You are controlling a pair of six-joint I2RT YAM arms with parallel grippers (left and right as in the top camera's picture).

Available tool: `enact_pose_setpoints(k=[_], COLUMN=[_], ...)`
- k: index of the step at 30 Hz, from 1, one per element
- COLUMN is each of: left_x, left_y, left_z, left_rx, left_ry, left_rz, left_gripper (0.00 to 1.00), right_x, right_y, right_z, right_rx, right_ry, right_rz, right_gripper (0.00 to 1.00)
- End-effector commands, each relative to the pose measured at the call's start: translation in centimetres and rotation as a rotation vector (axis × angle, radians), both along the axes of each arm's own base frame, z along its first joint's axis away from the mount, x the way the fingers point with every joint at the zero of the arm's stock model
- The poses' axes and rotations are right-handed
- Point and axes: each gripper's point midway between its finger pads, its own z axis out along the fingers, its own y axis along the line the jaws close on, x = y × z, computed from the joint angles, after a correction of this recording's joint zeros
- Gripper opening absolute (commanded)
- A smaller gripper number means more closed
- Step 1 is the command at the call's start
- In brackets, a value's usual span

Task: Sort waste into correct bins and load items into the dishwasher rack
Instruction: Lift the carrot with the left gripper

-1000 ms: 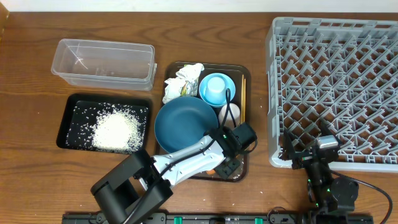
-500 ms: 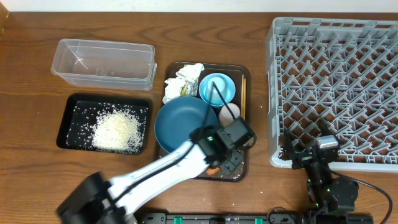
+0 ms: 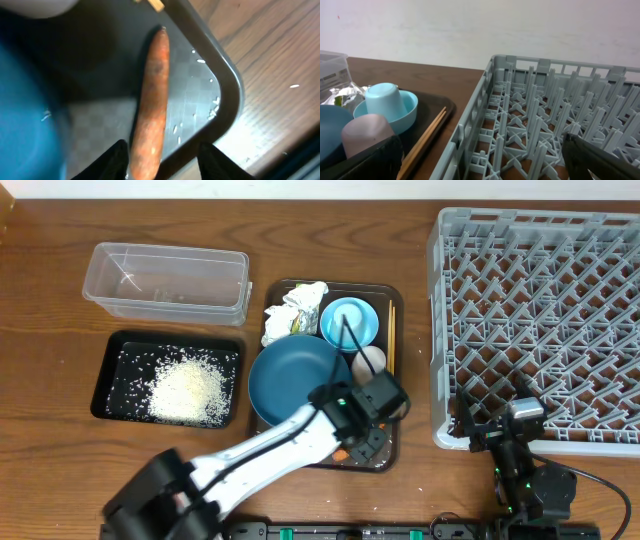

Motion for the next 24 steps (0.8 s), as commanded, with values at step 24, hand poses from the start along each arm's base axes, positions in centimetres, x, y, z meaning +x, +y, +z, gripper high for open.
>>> enact_pose_setpoints(k=[24], left_x=[-0.2], left_y=[1.1], left_z=[-5.8], left_rx=[0.149], left_ry=[0.054], left_rz=[-0.001], left_gripper=[0.25], right_x=[0.0], right_y=[-0.4], right_z=[0.0], right_rx=[-0.015], right_ry=[-0.004], right_rz=[-0.016], right_gripper=[0.99])
